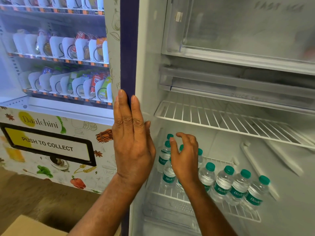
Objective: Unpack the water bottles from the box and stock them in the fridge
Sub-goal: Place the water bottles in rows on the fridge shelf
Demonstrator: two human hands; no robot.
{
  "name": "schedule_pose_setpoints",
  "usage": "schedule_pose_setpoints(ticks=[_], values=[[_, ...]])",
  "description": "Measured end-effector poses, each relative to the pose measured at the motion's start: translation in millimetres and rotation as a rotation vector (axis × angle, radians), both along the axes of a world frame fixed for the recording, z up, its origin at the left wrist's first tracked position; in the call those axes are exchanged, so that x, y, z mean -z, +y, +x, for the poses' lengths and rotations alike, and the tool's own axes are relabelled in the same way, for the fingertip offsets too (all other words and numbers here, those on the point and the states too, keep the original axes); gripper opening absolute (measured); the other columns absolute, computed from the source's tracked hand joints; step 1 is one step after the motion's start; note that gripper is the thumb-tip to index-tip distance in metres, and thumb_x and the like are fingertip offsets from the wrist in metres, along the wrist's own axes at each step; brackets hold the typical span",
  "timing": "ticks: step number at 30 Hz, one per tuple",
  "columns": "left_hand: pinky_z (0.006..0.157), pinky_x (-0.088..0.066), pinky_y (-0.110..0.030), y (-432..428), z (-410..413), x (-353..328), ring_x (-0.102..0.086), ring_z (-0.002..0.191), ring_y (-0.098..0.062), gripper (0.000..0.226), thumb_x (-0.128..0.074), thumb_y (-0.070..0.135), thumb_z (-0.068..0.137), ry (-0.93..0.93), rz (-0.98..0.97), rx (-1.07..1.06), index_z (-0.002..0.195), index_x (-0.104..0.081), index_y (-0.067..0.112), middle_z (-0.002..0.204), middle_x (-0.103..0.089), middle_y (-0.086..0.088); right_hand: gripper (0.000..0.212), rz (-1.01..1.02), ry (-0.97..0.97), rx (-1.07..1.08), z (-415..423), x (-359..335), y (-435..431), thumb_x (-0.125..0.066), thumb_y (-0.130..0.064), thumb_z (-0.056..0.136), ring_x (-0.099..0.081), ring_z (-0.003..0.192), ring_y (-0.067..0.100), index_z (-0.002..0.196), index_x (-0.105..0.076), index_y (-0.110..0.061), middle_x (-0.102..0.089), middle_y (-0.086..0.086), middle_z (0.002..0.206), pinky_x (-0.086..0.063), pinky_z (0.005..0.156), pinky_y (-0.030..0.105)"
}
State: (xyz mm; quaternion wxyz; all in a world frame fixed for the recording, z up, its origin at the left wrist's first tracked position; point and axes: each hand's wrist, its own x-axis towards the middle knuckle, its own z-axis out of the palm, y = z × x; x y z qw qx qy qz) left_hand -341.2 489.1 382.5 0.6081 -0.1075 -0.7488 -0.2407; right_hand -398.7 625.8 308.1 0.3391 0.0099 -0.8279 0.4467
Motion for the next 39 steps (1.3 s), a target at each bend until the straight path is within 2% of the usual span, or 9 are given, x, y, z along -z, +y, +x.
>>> schedule_pose_setpoints(ticks=[2, 6, 12, 16, 21, 27, 32, 35, 39], values=[[0.127, -0.022, -0.055, 1, 6, -2, -0.021, 0.154, -0.049, 0.057, -0.056, -0.006, 0.101, -0.027, 0.010, 0.031, 0.150, -0.031, -0.018, 0.161, -0.021, -0.037, 0.030, 0.011, 0.059, -0.018, 28, 7, -4, -0.062, -0.031, 0.095, -0.051, 0.116, 0.015, 0.122, -0.063, -0.016, -0.053, -0.001, 0.119, -0.047, 0.095, 0.028], [0.127, -0.020, -0.058, -4, 31, 9, -0.014, 0.156, -0.047, 0.059, -0.053, -0.005, 0.102, -0.131, 0.005, 0.111, 0.155, -0.027, -0.012, 0.164, -0.018, -0.036, 0.030, 0.008, 0.090, -0.098, 85, 21, -12, -0.065, -0.025, 0.094, -0.049, 0.121, 0.013, 0.121, -0.064, -0.012, -0.054, 0.002, 0.123, -0.037, 0.105, 0.017], [0.128, -0.019, -0.055, -36, 107, 86, -0.014, 0.158, -0.041, 0.059, -0.057, 0.001, 0.103, -0.304, 0.056, 0.101, 0.155, -0.032, -0.010, 0.166, -0.020, -0.027, 0.028, 0.008, 0.044, -0.233, 159, 58, -23, -0.062, -0.027, 0.096, -0.050, 0.123, 0.017, 0.120, -0.063, -0.013, -0.054, 0.003, 0.124, -0.042, 0.105, 0.028], [0.127, -0.020, -0.059, -69, 166, 154, -0.011, 0.160, -0.035, 0.061, -0.058, 0.002, 0.103, -0.473, 0.051, 0.032, 0.156, -0.030, -0.009, 0.169, -0.019, -0.024, 0.031, 0.023, -0.044, -0.307, 204, 93, -40, -0.060, -0.030, 0.097, -0.048, 0.125, 0.015, 0.122, -0.063, -0.012, -0.051, 0.002, 0.126, -0.040, 0.105, 0.023], [0.130, -0.019, -0.044, -112, 236, 235, -0.011, 0.161, -0.025, 0.065, -0.058, 0.007, 0.103, -0.691, 0.091, -0.049, 0.160, -0.029, 0.002, 0.172, -0.018, -0.012, 0.031, 0.076, -0.130, -0.411, 261, 146, -65, -0.062, -0.030, 0.096, -0.048, 0.124, 0.014, 0.122, -0.063, -0.013, -0.050, 0.002, 0.127, -0.039, 0.104, 0.019], [0.128, -0.006, -0.025, -161, 305, 328, -0.004, 0.160, -0.008, 0.070, -0.058, 0.013, 0.103, -0.984, 0.152, -0.139, 0.164, -0.024, 0.016, 0.172, -0.014, 0.002, 0.037, 0.197, -0.297, -0.517, 316, 209, -92, -0.056, -0.042, 0.097, -0.038, 0.124, -0.005, 0.129, -0.058, -0.024, -0.043, -0.010, 0.135, -0.029, 0.094, -0.002], [0.129, -0.017, -0.045, -191, 337, 388, -0.007, 0.158, -0.011, 0.068, -0.056, 0.017, 0.105, -1.245, 0.274, -0.183, 0.164, -0.022, 0.023, 0.169, -0.010, 0.008, 0.045, 0.293, -0.362, -0.605, 338, 247, -118, -0.050, -0.049, 0.096, -0.039, 0.121, -0.003, 0.133, -0.054, -0.024, -0.042, -0.010, 0.135, -0.037, 0.091, 0.005], [0.130, -0.015, -0.043, -208, 346, 414, -0.008, 0.159, -0.015, 0.072, -0.058, 0.023, 0.105, -1.423, 0.322, -0.146, 0.164, -0.019, 0.026, 0.173, -0.011, 0.003, 0.052, 0.351, -0.415, -0.664, 344, 271, -137, -0.048, -0.054, 0.095, -0.040, 0.122, 0.000, 0.139, -0.048, -0.026, -0.037, -0.010, 0.138, -0.046, 0.092, 0.014], [0.130, -0.014, -0.041, -221, 348, 440, -0.005, 0.160, -0.016, 0.077, -0.063, 0.025, 0.102, -1.551, 0.297, -0.103, 0.165, -0.018, 0.026, 0.173, -0.008, 0.001, 0.057, 0.415, -0.499, -0.737, 351, 306, -160, -0.051, -0.053, 0.094, -0.034, 0.131, 0.007, 0.144, -0.039, -0.028, -0.030, -0.007, 0.144, -0.045, 0.103, 0.028]])
